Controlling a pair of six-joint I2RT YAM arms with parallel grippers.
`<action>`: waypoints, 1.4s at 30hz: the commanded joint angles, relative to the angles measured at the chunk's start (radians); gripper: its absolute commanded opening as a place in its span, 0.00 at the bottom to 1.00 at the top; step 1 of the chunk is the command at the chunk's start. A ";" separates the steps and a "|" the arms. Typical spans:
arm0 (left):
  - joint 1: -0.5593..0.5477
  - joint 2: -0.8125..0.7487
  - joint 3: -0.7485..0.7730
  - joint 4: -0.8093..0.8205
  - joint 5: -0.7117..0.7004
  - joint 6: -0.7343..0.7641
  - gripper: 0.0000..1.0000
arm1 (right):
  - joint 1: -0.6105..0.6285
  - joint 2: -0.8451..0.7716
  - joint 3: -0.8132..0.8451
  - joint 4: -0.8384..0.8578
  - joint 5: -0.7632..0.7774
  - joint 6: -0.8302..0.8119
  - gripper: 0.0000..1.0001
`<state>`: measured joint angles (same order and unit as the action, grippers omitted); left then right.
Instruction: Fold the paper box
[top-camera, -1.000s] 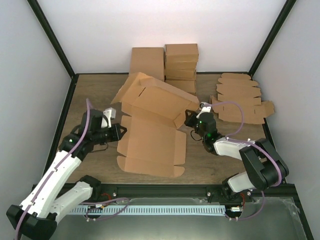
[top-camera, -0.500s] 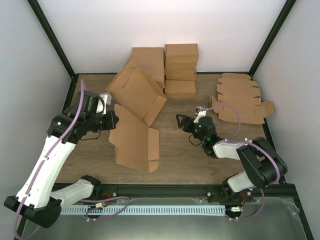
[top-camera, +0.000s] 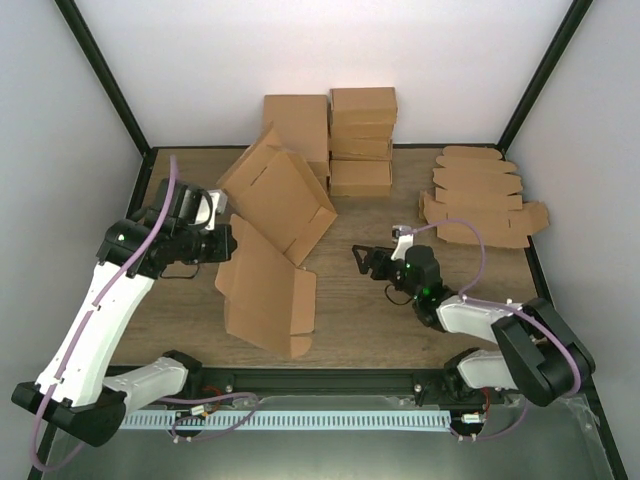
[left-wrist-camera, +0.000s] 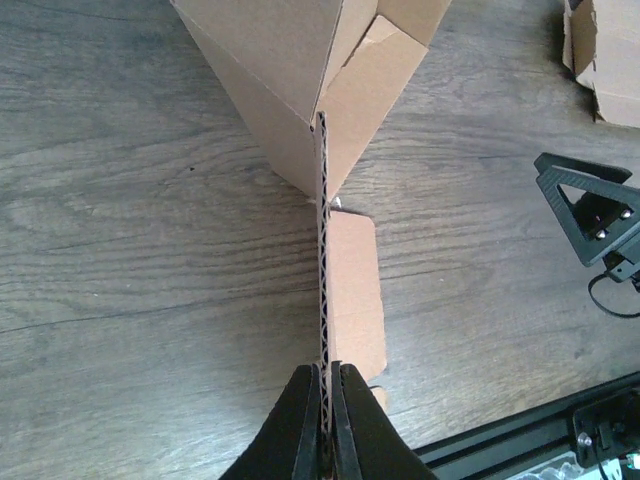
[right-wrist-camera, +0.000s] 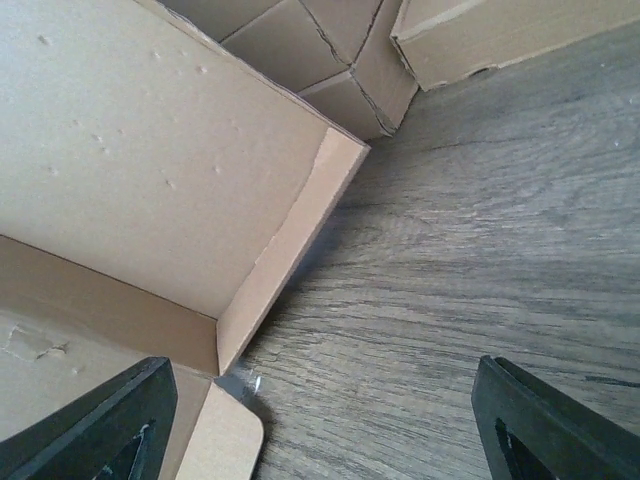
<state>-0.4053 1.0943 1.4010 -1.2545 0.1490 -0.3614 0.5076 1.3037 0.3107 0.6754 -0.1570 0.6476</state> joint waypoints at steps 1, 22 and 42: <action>0.002 -0.010 0.017 -0.011 0.045 0.018 0.04 | 0.006 -0.059 0.010 -0.051 -0.012 -0.089 0.84; 0.001 -0.017 0.007 -0.003 0.059 0.033 0.04 | 0.006 -0.246 0.154 -0.241 -0.095 -0.380 0.85; 0.001 -0.028 -0.002 0.008 0.064 0.039 0.04 | 0.087 -0.087 0.371 -0.268 -0.007 -0.578 0.81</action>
<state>-0.4053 1.0843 1.4002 -1.2598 0.1925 -0.3359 0.5858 1.1851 0.6048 0.4072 -0.1936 0.1123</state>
